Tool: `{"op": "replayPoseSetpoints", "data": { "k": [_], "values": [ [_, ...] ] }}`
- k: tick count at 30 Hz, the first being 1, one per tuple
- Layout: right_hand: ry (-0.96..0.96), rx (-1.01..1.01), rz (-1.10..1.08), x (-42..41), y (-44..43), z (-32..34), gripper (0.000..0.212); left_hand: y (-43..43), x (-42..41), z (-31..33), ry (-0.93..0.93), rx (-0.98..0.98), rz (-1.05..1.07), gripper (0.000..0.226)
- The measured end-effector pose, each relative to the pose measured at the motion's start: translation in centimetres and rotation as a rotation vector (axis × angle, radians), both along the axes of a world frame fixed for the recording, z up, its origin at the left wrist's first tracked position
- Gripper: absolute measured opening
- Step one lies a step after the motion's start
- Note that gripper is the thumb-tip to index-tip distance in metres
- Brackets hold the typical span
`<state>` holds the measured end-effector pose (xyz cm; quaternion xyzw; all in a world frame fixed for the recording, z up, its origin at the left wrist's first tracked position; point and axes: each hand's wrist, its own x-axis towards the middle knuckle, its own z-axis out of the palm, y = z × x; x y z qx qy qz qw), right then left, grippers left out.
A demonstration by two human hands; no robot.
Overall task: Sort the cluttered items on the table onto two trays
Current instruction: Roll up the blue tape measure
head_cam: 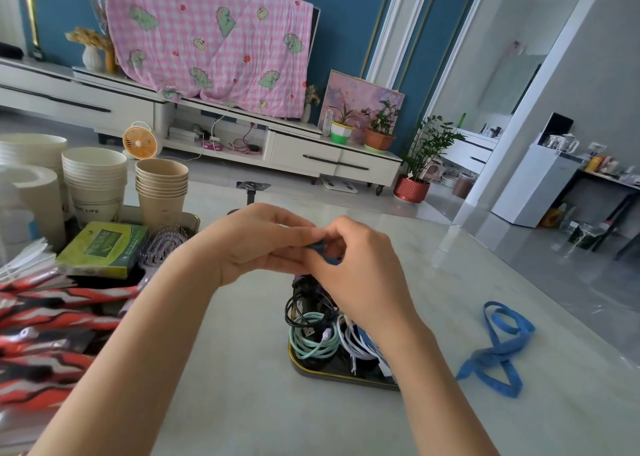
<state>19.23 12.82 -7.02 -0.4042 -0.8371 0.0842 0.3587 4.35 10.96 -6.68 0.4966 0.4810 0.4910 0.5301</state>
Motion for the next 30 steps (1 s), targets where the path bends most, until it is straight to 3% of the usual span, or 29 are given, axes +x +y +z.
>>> {"op": "replayPoseSetpoints", "data": {
  "k": [5,9,11,14,17,21,23,27,30],
  "values": [
    [-0.046,0.071,0.005,-0.1,-0.2,0.1,0.018,0.0,0.1,0.0,-0.038,-0.012,0.015,0.039],
    [-0.13,-0.235,0.251,0.4,-0.2,0.6,0.027,-0.8,-1.1,0.2,0.097,-0.125,-0.078,0.024],
    [-0.164,-0.314,0.317,0.6,-0.3,0.7,0.024,-1.3,-1.6,0.2,0.16,-0.154,-0.154,0.029],
    [-0.077,-0.247,0.278,0.3,-0.3,0.5,0.012,-1.3,-1.6,0.2,0.115,-0.122,-0.143,0.04],
    [0.049,-0.077,0.094,0.0,-0.2,0.3,0.013,-0.5,-0.4,0.4,0.006,-0.031,-0.055,0.043],
    [0.035,-0.002,0.013,0.1,-0.1,0.3,0.02,-0.1,0.8,0.3,-0.041,0.002,0.011,0.026],
    [0.007,-0.061,0.07,0.5,-0.1,0.6,0.02,-0.2,0.5,0.3,-0.006,-0.028,-0.008,0.027],
    [-0.111,-0.369,0.28,1.2,-0.3,1.3,0.021,-1.1,-1.0,0.3,0.109,-0.122,-0.111,0.041],
    [-0.147,-0.384,0.298,1.4,-0.2,1.2,0.023,-1.3,-1.2,0.3,0.138,-0.143,-0.136,0.046]
  ]
}}
